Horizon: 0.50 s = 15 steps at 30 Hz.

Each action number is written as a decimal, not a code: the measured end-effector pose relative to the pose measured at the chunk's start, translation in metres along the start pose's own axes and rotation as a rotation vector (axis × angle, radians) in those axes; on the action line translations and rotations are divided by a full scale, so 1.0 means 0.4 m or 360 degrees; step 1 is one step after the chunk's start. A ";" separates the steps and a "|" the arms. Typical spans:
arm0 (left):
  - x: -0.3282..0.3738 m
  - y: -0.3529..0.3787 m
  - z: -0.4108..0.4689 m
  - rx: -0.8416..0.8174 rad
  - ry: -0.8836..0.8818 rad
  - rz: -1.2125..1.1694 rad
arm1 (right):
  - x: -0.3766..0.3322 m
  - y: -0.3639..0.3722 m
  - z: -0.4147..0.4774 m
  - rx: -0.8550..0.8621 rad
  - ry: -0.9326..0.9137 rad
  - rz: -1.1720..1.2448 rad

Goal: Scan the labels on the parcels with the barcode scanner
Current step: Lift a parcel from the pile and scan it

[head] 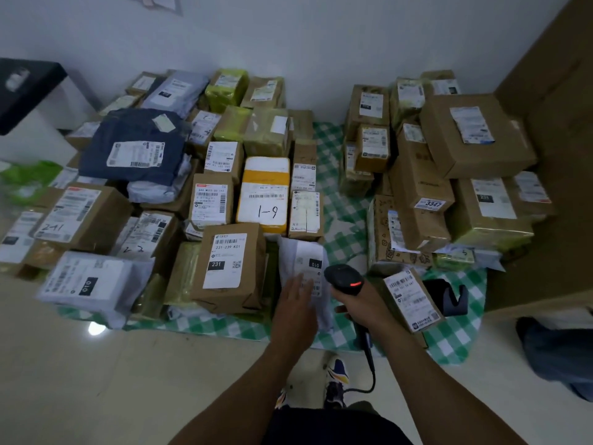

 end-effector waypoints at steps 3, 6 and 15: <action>-0.037 0.045 -0.006 -0.0332 -0.0268 -0.0035 | -0.006 -0.040 -0.015 0.0043 -0.0045 -0.0052; -0.058 0.034 0.016 -0.0362 -0.0264 -0.0048 | -0.011 -0.077 -0.029 0.0050 -0.0099 -0.0091; 0.154 0.006 0.041 -0.0298 -0.0192 -0.0326 | -0.036 -0.257 -0.089 0.0174 -0.0209 -0.0290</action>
Point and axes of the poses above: each hand's wrist, its own z-axis towards the middle knuckle, its own y-axis out of the palm, x = y × z, the point moved 8 cm from there along z, towards the middle knuckle, and after that the axes turned 5 degrees about -y, right-handed, at the moved point
